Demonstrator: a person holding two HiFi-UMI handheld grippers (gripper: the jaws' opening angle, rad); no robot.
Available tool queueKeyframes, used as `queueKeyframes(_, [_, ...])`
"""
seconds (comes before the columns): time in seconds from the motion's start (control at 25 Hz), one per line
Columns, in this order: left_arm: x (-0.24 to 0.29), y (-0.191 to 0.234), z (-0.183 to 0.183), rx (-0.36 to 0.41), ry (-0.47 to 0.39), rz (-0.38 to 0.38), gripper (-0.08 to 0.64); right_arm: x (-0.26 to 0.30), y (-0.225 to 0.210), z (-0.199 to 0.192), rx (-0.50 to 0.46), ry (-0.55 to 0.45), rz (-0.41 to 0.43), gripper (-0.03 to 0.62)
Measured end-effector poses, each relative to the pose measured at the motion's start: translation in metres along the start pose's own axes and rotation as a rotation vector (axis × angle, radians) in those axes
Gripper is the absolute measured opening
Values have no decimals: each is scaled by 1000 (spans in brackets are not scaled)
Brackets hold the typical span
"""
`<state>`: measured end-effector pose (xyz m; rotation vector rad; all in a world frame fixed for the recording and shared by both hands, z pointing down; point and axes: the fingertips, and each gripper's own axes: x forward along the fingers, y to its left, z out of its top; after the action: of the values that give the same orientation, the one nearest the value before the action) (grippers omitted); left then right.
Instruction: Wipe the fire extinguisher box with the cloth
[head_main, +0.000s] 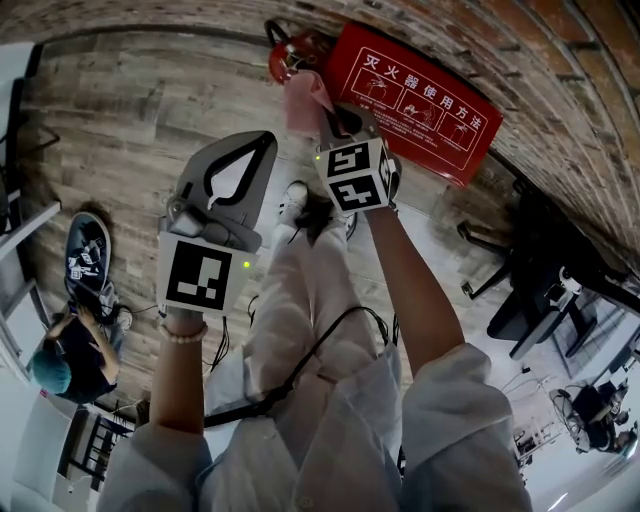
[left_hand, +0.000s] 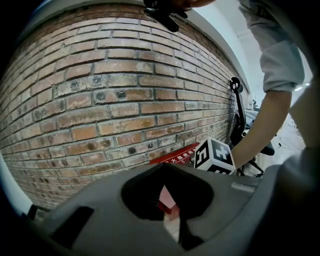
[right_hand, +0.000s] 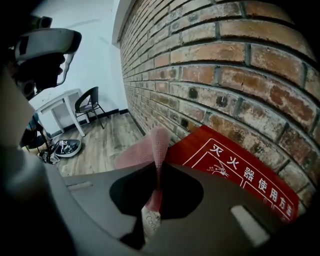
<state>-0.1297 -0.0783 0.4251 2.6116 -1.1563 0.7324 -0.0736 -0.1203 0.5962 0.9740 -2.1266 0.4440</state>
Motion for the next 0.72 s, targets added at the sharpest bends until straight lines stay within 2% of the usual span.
queueKeyframes(0.72, [6,-14,4,27,-4,-41,-3,0,-7,-4,-1,8,-27,23])
